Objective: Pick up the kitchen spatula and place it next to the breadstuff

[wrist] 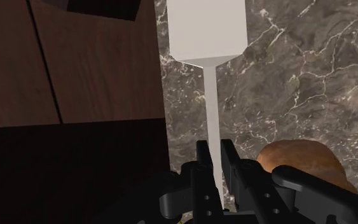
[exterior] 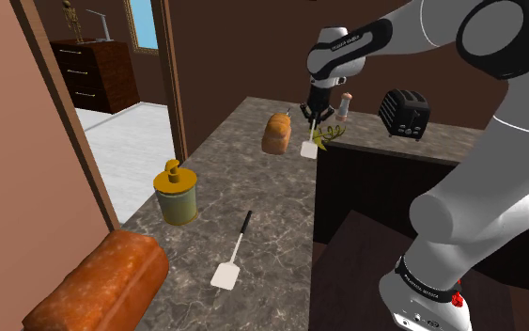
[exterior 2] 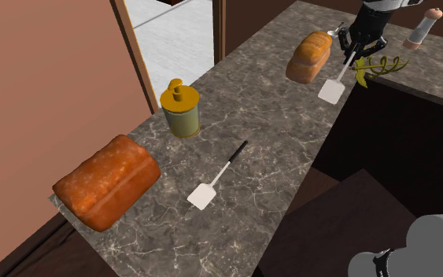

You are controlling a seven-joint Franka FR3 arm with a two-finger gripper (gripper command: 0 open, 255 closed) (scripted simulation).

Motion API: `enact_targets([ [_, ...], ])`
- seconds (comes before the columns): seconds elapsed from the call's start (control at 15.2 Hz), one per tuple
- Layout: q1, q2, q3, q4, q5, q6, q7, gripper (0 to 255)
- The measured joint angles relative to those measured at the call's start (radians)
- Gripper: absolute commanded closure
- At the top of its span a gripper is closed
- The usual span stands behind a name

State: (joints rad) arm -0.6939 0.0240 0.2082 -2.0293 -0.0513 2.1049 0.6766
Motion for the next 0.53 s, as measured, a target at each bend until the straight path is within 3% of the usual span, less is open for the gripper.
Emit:
enact_targets([
  [0.53,-0.057,0.106,-0.053,0.1,-0.011,0.009,-0.106,255],
])
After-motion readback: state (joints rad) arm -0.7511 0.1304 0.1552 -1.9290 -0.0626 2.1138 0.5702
